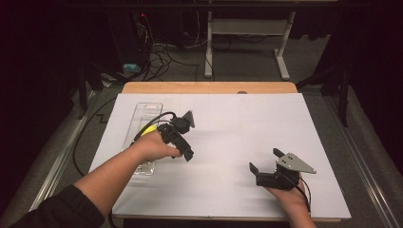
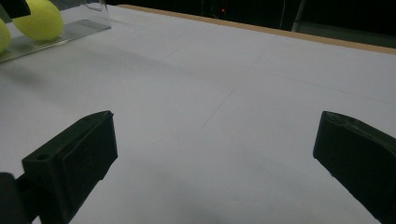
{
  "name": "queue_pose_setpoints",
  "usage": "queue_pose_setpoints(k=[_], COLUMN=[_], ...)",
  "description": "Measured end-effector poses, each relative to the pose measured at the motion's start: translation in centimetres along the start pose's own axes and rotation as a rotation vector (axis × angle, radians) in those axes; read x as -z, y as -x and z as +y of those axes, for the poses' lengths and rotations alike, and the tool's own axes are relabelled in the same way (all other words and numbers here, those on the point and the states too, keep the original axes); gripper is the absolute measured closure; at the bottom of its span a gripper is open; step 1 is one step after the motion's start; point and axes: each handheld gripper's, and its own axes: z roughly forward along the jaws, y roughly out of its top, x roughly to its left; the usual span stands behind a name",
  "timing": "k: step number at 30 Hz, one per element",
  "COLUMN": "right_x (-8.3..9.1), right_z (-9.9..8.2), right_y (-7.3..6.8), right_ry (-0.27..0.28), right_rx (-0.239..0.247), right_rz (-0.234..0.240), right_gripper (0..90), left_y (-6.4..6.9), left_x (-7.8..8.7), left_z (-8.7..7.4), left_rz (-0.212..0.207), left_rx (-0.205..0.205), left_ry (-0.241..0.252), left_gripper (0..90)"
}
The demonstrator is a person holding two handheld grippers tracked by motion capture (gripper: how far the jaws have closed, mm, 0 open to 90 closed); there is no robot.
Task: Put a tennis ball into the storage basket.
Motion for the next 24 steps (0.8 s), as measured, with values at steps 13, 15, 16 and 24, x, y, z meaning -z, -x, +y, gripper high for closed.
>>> queue_pose_setpoints(k=[13,15,16,24], right_x=[0.0,0.0,0.0,0.1], right_z=[0.0,0.0,0.0,0.1], right_y=[0.0,-0.1,-0.1,-0.1], right_ry=[0.003,0.004,0.003,0.004], right_rx=[0.003,0.004,0.003,0.001], right_rz=[0.002,0.002,0.003,0.003], right_gripper=[0.0,0.0,0.0,0.0], left_y=[0.7,1.0,1.2,1.7], left_x=[-3.6,-4.0,-4.2,-4.8], left_z=[-0.2,-0.4,-0.5,-2.3], left_rz=[-0.005,0.009,0.014,0.010], left_rx=[0.002,0.002,-0.003,0.022], left_ry=[-0.006,0.015,0.024,0.206], left_gripper=[0.6,0.6,0.6,0.6])
